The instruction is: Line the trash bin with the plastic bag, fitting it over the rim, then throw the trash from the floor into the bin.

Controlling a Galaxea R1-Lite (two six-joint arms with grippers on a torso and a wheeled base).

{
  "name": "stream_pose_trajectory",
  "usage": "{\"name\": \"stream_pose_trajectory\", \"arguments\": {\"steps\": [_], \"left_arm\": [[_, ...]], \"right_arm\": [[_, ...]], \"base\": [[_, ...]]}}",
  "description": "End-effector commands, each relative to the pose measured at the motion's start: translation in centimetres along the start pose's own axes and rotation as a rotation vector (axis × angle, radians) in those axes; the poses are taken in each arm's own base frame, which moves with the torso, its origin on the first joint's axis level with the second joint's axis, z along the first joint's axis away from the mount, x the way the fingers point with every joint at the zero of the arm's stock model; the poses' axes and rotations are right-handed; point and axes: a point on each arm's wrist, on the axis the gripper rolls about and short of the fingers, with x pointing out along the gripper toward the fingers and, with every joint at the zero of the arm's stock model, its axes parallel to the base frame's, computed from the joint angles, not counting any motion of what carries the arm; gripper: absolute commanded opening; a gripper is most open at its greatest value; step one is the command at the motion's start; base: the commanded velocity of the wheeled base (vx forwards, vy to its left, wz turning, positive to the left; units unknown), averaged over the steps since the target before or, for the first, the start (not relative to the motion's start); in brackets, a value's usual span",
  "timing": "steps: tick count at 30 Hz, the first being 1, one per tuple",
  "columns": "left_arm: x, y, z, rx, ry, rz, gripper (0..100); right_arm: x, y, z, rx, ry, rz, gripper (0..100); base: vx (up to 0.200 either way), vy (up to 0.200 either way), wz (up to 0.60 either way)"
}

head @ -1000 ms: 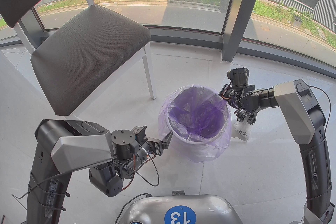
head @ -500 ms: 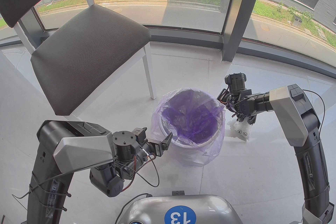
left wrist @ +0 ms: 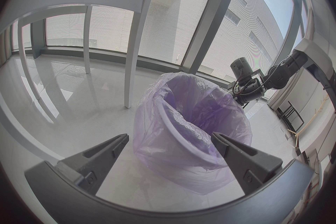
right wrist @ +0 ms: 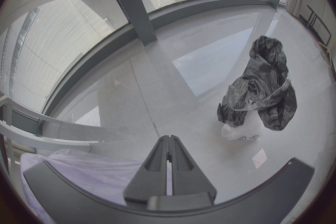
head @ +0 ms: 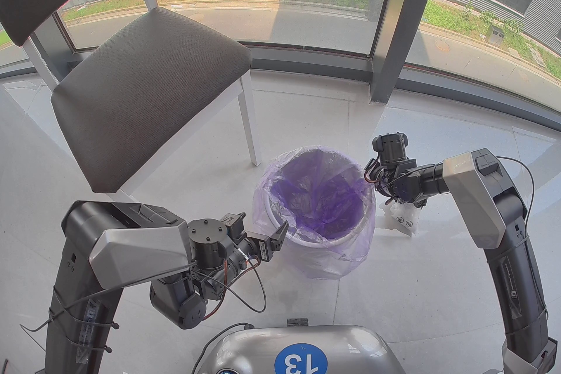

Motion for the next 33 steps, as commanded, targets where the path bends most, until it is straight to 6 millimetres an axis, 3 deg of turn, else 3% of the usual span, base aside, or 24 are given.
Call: {"name": "stream_pose_trajectory", "arguments": {"steps": [1, 4, 5, 11, 16, 22, 23, 28, 33], "left_arm": [[0.0, 0.0, 0.2, -0.003, -0.016, 0.0, 100], [0.0, 0.0, 0.2, -0.003, -0.015, 0.001, 100], [0.0, 0.0, 0.1, -0.003, -0.014, -0.002, 100], [-0.1, -0.1, 0.5, -0.003, -0.024, 0.001, 100], [-0.4, -0.4, 0.9, -0.004, -0.029, -0.007, 100], [-1.0, -1.0, 1.7, -0.003, -0.038, -0.022, 100], [-1.0, -1.1, 1.7, -0.003, -0.038, -0.024, 100], [-2.7, -1.5, 2.7, -0.001, -0.029, -0.031, 100], [-3.6, -1.6, 3.5, -0.002, -0.036, -0.025, 100]], "right_arm": [[0.4, -0.3, -0.5, -0.006, 0.011, -0.01, 0], [0.3, -0.4, -0.5, -0.012, 0.012, -0.013, 0], [0.4, -0.5, -0.5, -0.014, 0.011, -0.017, 100], [0.1, -1.1, 0.0, -0.016, 0.015, -0.035, 100], [-1.7, -0.5, 1.9, -0.029, -0.003, -0.024, 100], [-4.8, -0.3, 3.6, -0.084, -0.026, -0.039, 100], [-4.9, -0.3, 3.7, -0.083, -0.028, -0.039, 100], [-9.4, -0.3, 4.3, -0.08, -0.096, -0.03, 100], [-11.4, -1.3, 4.4, -0.114, -0.182, 0.017, 100]], "base": [[0.0, 0.0, 0.0], [0.0, 0.0, 0.0], [0.0, 0.0, 0.0], [0.0, 0.0, 0.0], [0.0, 0.0, 0.0], [0.0, 0.0, 0.0], [0.0, 0.0, 0.0], [0.0, 0.0, 0.0], [0.0, 0.0, 0.0]]}}
